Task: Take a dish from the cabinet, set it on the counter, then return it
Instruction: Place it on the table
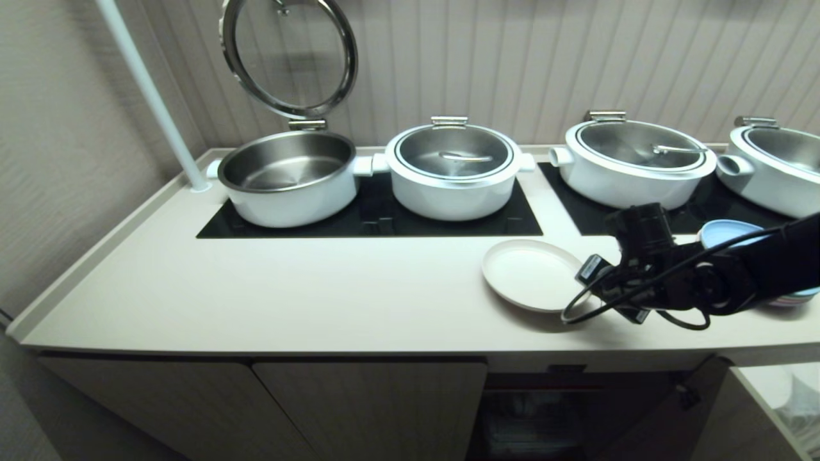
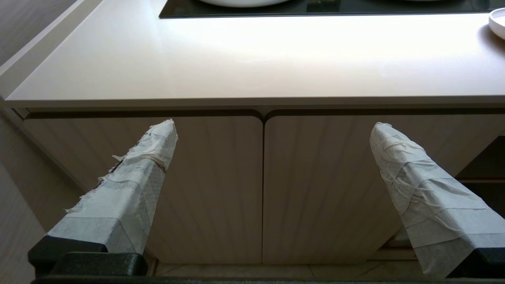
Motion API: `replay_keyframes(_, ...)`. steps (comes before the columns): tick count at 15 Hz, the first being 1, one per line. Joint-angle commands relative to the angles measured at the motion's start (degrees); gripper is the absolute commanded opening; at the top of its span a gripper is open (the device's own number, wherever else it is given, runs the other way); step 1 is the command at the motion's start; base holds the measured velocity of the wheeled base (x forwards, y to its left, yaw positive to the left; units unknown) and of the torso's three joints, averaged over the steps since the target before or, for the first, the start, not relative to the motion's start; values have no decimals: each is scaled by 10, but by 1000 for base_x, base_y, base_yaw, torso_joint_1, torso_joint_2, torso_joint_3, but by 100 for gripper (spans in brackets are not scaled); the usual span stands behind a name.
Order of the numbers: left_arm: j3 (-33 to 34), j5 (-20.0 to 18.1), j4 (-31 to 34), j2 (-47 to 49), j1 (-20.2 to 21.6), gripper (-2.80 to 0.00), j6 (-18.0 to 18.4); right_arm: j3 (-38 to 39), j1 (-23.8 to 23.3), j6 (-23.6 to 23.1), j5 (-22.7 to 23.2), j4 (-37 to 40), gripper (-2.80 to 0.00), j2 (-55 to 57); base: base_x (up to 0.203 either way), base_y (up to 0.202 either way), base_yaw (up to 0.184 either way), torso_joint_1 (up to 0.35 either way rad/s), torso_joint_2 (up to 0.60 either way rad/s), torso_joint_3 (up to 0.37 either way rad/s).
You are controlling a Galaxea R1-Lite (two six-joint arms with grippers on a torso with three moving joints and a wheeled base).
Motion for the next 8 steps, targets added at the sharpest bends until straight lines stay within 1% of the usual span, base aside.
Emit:
replay_keyframes(1,0,0,0,0,0,0,0,0,0,2,-1,-1,-280,0,0,0,0,0,0,0)
replay_keyframes(8,0,0,0,0,0,0,0,-1,0,3,0,-2,-280,3,0,0,0,0,0,0)
